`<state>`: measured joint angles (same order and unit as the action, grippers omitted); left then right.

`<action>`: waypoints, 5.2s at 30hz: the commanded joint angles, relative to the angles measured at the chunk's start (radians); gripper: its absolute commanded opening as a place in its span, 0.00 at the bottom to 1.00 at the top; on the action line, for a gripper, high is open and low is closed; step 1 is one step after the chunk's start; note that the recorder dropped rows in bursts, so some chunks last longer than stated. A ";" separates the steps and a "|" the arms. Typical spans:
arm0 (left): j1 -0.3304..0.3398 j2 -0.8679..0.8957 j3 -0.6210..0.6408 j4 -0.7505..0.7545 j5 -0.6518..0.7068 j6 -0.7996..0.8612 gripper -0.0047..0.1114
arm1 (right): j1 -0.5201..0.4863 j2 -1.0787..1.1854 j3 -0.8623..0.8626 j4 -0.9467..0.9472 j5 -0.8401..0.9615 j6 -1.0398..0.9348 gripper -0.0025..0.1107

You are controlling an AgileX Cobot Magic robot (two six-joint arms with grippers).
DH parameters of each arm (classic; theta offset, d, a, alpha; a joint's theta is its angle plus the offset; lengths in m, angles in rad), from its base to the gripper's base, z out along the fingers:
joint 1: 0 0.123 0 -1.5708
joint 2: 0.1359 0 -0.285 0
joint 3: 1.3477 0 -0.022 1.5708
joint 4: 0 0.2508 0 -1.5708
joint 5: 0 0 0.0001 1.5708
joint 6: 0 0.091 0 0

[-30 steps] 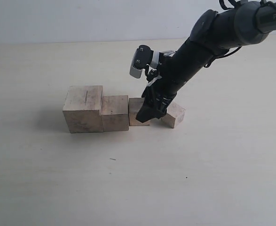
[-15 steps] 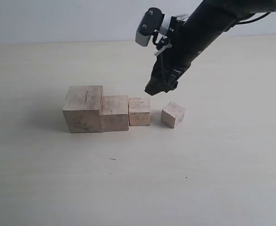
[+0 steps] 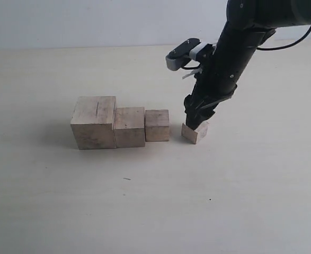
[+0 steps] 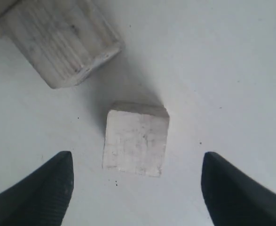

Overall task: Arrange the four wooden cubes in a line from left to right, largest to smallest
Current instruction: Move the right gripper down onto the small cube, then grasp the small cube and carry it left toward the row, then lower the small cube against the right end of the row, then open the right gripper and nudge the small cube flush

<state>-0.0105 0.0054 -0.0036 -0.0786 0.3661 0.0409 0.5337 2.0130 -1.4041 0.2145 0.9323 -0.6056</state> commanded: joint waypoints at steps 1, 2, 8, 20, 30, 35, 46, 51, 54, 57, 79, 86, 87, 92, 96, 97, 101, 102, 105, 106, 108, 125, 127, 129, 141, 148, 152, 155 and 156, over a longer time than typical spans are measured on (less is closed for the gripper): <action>0.000 -0.005 0.004 -0.001 -0.012 -0.008 0.04 | 0.002 0.048 0.002 0.002 0.027 0.016 0.67; 0.000 -0.005 0.004 -0.001 -0.012 -0.008 0.04 | 0.002 0.062 0.002 0.002 0.024 0.029 0.67; 0.000 -0.005 0.004 -0.001 -0.012 -0.008 0.04 | 0.002 0.093 0.002 -0.002 0.013 0.031 0.55; 0.000 -0.005 0.004 -0.001 -0.012 -0.008 0.04 | -0.004 0.055 0.002 -0.187 0.041 0.031 0.02; 0.000 -0.005 0.004 -0.001 -0.012 -0.008 0.04 | -0.100 0.044 0.000 -0.026 -0.010 -0.403 0.02; 0.000 -0.005 0.004 -0.001 -0.012 -0.008 0.04 | -0.114 0.055 -0.040 0.137 0.021 -0.629 0.02; 0.000 -0.005 0.004 -0.001 -0.012 -0.008 0.04 | -0.046 0.116 -0.118 0.000 0.091 -0.624 0.02; 0.000 -0.005 0.004 -0.001 -0.012 -0.008 0.04 | -0.021 0.115 -0.118 0.004 0.069 -0.633 0.02; 0.000 -0.005 0.004 -0.001 -0.012 -0.008 0.04 | -0.019 0.118 -0.118 0.015 0.042 -0.633 0.02; 0.000 -0.005 0.004 -0.001 -0.012 -0.008 0.04 | -0.019 0.129 -0.118 0.015 0.040 -0.633 0.02; 0.000 -0.005 0.004 -0.001 -0.012 -0.008 0.04 | 0.012 0.176 -0.118 0.062 0.008 -0.629 0.02; 0.000 -0.005 0.004 -0.001 -0.012 -0.008 0.04 | 0.012 0.176 -0.118 0.062 0.015 -0.624 0.14; 0.000 -0.005 0.004 -0.001 -0.012 -0.008 0.04 | 0.012 0.176 -0.118 0.062 0.015 -0.624 0.18; 0.000 -0.005 0.004 -0.001 -0.012 -0.008 0.04 | 0.012 0.176 -0.118 0.062 0.020 -0.624 0.42; 0.000 -0.005 0.004 -0.001 -0.012 -0.008 0.04 | 0.012 0.176 -0.118 0.066 0.022 -0.624 0.52; 0.000 -0.005 0.004 -0.001 -0.012 -0.008 0.04 | 0.012 0.176 -0.118 0.066 0.022 -0.624 0.53; 0.000 -0.005 0.004 -0.001 -0.012 -0.008 0.04 | 0.012 0.172 -0.118 0.066 0.020 -0.621 0.55; 0.000 -0.005 0.004 -0.001 -0.012 -0.008 0.04 | 0.012 0.168 -0.118 0.066 0.020 -0.615 0.55; 0.000 -0.005 0.004 -0.001 -0.012 -0.008 0.04 | 0.012 0.139 -0.118 0.047 0.020 -0.591 0.55; 0.000 -0.005 0.004 -0.001 -0.012 -0.008 0.04 | 0.012 0.127 -0.118 0.028 0.020 -0.568 0.55; 0.000 -0.005 0.004 -0.001 -0.012 -0.008 0.04 | 0.012 0.104 -0.118 -0.007 0.020 -0.501 0.55; 0.000 -0.005 0.004 -0.001 -0.012 -0.008 0.04 | 0.012 0.135 -0.118 -0.252 -0.094 -0.145 0.55; 0.000 -0.005 0.004 -0.001 -0.012 -0.008 0.04 | 0.012 0.157 -0.118 -0.252 -0.098 -0.145 0.55; 0.000 -0.005 0.004 -0.001 -0.012 -0.008 0.04 | 0.012 0.172 -0.118 -0.250 -0.131 -0.147 0.55; 0.000 -0.005 0.004 -0.001 -0.012 -0.008 0.04 | 0.012 0.173 -0.118 -0.091 -0.154 -0.154 0.55; 0.000 -0.005 0.004 -0.001 -0.012 -0.008 0.04 | 0.012 0.173 -0.118 -0.091 -0.124 -0.154 0.55; 0.000 -0.005 0.004 -0.001 -0.012 -0.008 0.04 | 0.012 0.173 -0.118 -0.102 -0.129 -0.154 0.55; 0.000 -0.005 0.004 -0.001 -0.012 -0.008 0.04 | 0.012 0.164 -0.118 -0.172 -0.132 -0.106 0.55; 0.000 -0.005 0.004 -0.001 -0.012 -0.008 0.04 | 0.012 0.147 -0.118 -0.204 -0.132 -0.059 0.55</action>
<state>-0.0105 0.0054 -0.0036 -0.0786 0.3661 0.0409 0.5421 2.1881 -1.5186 0.0570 0.8054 -0.7198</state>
